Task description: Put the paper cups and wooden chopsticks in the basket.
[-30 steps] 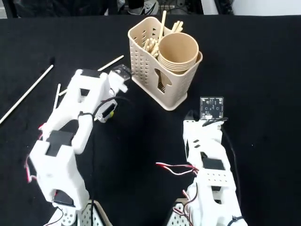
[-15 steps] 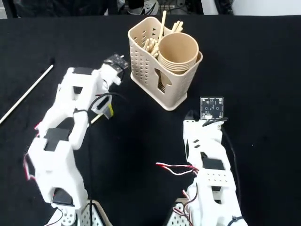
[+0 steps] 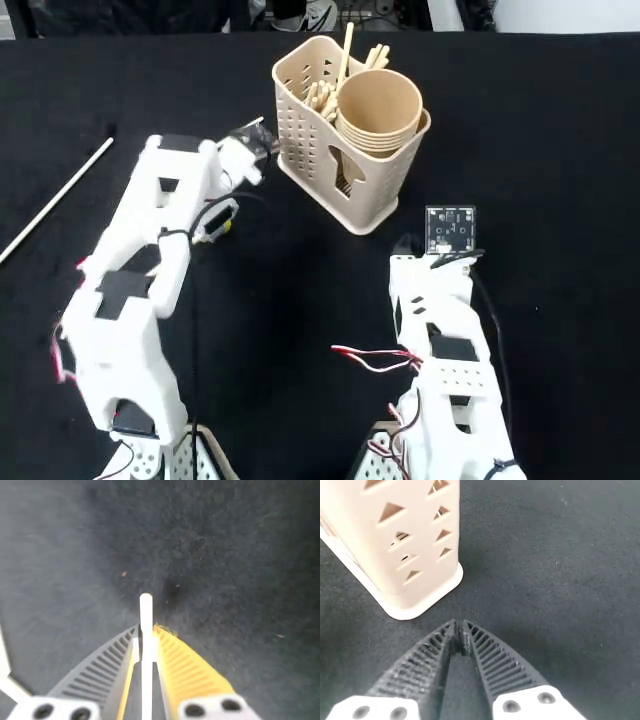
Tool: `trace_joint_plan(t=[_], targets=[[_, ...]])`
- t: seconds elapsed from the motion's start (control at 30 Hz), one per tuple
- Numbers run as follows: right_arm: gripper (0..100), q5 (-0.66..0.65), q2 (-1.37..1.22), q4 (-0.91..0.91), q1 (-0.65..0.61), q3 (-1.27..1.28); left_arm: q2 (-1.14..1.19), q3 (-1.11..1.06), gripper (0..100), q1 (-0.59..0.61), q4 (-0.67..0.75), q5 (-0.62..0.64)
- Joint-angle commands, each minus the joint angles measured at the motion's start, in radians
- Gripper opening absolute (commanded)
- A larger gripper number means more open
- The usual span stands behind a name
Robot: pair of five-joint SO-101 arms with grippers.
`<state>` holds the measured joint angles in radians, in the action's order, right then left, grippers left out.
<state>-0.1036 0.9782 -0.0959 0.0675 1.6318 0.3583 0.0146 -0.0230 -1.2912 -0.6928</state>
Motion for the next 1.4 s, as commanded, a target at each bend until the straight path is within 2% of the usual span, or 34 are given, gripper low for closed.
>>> trace_joint_plan(t=[0.0, 0.1, 0.23, 0.33, 0.4, 0.57, 0.63, 0.7, 0.8, 1.0, 1.17, 1.37], targets=[[1.5, -0.009, 0.015, 0.021, -0.009, -0.005, -0.258, -0.045, 3, -0.019, -0.025, 0.089], [1.5, -0.009, 0.015, 0.021, -0.009, -0.005, -0.465, -0.139, 3, -0.013, 0.029, 0.14], [1.5, -0.009, 0.015, 0.021, -0.011, -0.005, -0.786, -0.329, 3, -0.004, 0.275, 0.224], [1.5, -0.009, 0.015, 0.021, -0.011, -0.005, -1.039, -0.524, 3, 0.002, 0.591, 0.331], [1.5, -0.009, 0.015, 0.021, -0.011, -0.005, -1.209, -0.671, 3, -0.001, 0.853, 0.374], [1.5, -0.009, 0.015, 0.021, -0.011, -0.005, -1.498, -0.964, 3, -0.064, 1.547, 0.377], [1.5, -0.009, 0.015, 0.021, -0.011, -0.005, -1.508, -0.97, 3, -0.122, 1.697, 0.376], [1.5, -0.009, 0.015, 0.021, -0.011, -0.005, -1.479, -0.895, 3, -0.166, 1.711, 0.381], [1.5, -0.009, 0.015, 0.021, -0.011, -0.005, -1.379, -0.708, 3, -0.2, 1.651, 0.397], [1.5, -0.009, 0.015, 0.021, -0.009, -0.005, -1.125, -0.446, 3, -0.2, 1.498, 0.741], [1.5, -0.009, 0.015, 0.021, -0.011, -0.005, -0.994, -0.429, 3, -0.143, 1.476, 0.861], [1.5, -0.009, 0.015, 0.021, -0.011, -0.007, -0.931, -0.478, 3, -0.143, 1.479, 0.884]])
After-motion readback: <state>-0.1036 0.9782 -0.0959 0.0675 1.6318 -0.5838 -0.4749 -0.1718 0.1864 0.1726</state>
